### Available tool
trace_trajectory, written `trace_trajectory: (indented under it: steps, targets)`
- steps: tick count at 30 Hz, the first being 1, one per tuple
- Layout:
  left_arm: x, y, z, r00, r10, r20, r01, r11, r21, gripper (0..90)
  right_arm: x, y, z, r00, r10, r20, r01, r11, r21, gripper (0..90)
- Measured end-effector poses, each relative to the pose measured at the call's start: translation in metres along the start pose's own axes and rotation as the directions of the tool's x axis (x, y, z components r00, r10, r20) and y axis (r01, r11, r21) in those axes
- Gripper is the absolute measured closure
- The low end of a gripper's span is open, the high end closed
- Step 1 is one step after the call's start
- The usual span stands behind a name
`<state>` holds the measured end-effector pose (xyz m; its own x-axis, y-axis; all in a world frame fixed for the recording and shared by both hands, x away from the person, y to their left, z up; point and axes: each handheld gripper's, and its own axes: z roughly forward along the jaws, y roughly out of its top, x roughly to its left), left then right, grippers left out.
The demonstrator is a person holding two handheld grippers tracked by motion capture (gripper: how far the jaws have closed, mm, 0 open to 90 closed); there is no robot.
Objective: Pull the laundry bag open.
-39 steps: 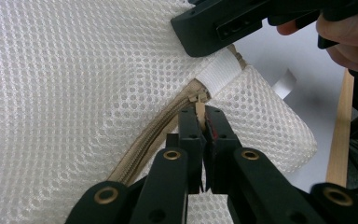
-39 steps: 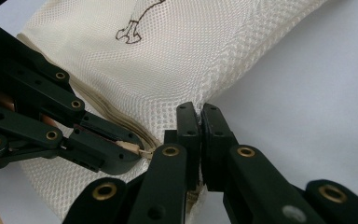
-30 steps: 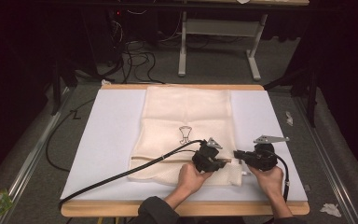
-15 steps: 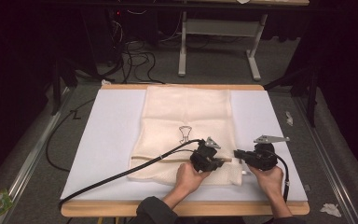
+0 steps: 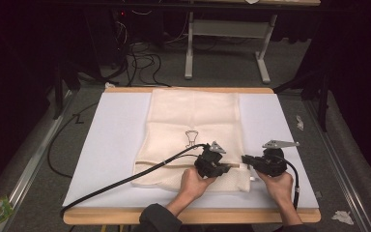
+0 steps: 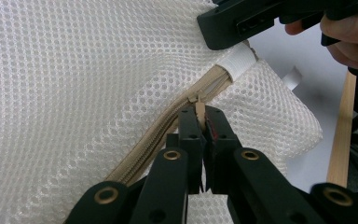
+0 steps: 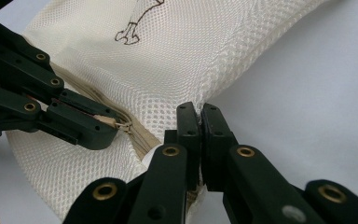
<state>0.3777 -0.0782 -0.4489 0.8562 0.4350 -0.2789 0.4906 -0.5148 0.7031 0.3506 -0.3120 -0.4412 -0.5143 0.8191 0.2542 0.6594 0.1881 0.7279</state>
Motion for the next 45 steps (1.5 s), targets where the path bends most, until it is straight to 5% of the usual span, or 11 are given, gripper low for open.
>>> trace_trajectory:
  steps: [45]
  targets:
    - [0.009,-0.011,-0.015,0.9995,-0.014,-0.028,0.014,0.9999,-0.002,87.3,0.001,0.0,0.001,1.0,-0.002,0.003,0.002,1.0,-0.003,89.0]
